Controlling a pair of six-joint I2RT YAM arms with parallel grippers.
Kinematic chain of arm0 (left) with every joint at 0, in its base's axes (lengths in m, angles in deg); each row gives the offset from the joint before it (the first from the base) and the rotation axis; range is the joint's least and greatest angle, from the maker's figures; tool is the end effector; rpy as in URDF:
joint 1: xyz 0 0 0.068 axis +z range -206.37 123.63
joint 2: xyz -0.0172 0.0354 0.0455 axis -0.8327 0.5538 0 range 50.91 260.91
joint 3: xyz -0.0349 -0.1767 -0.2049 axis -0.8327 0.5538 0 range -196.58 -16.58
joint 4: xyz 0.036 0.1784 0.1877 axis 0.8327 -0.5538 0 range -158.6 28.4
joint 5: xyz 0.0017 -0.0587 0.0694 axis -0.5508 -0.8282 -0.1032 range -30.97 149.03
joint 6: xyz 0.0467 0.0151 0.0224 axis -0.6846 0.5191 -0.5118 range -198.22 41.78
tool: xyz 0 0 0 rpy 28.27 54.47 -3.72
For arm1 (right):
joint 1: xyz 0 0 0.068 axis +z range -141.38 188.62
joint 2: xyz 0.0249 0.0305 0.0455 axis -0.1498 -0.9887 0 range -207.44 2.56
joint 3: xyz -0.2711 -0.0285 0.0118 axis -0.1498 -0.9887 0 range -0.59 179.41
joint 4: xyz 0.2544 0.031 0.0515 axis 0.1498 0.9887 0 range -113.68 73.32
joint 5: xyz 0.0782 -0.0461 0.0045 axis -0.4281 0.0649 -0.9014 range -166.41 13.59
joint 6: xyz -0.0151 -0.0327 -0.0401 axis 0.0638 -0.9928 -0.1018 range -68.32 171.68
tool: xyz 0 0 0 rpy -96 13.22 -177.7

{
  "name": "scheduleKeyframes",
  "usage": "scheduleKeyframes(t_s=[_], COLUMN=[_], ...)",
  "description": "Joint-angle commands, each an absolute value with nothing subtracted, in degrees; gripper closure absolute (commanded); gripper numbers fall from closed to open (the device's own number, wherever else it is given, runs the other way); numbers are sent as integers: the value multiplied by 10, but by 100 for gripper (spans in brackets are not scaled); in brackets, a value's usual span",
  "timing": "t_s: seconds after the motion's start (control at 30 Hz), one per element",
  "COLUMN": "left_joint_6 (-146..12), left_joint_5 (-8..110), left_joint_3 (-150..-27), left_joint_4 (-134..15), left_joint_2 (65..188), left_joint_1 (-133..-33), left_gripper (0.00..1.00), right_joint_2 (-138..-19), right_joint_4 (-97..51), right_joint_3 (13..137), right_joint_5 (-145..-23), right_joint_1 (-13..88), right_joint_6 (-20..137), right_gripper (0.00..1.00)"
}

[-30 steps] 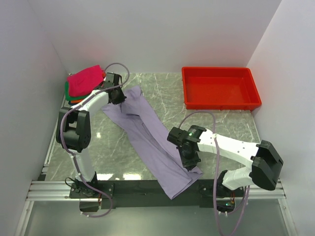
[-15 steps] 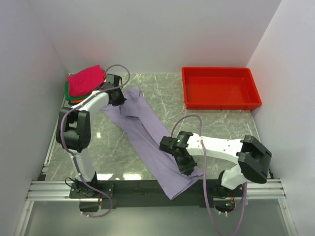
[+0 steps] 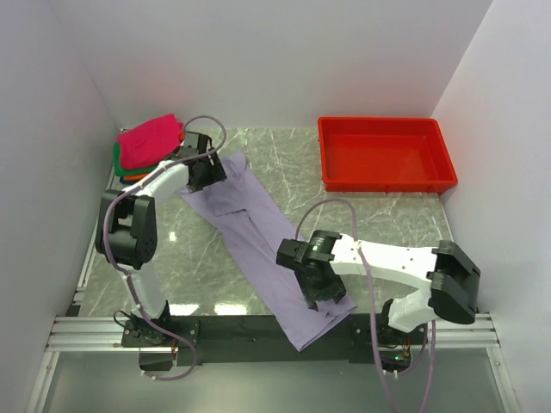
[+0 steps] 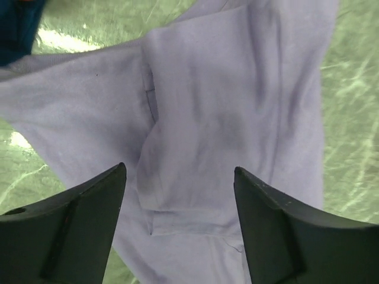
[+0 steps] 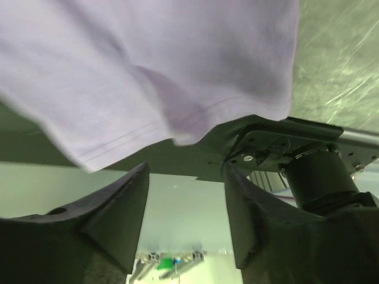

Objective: Fold and stack the t-shirts
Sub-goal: Fold the tshirt

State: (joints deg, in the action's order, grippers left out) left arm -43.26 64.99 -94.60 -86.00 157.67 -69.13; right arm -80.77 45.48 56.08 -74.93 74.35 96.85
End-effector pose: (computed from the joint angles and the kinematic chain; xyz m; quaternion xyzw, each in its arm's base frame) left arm 0.3961 -0.0859 0.2135 -0.1985 0.9265 -0.0826 0.3087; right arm 0.0930 0.2039 0.2104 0.1789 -0.9825 0.0492 0.0182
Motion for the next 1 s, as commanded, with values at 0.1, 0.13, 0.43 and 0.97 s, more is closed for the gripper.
scheduleKeyframes(t_s=[0.1, 0.13, 0.43, 0.97], left_joint_6=[-402, -392, -380, -368], left_joint_5=[649, 645, 661, 702], left_joint_3=[-991, -995, -1060, -1060], left_joint_4=[-843, -842, -851, -859], left_joint_2=[1515, 1520, 1599, 1646], left_joint_1=[-688, -686, -686, -685], left_gripper=[19, 18, 28, 45], right_joint_2=[-772, -775, -799, -843], right_joint_4=[471, 465, 354, 311], right_joint_3=[654, 658, 614, 609], right_joint_5=[-706, -708, -729, -756], right_joint_1=[710, 698, 611, 610], right_joint_6=[963, 958, 893, 846], right_gripper=[39, 39, 42, 46])
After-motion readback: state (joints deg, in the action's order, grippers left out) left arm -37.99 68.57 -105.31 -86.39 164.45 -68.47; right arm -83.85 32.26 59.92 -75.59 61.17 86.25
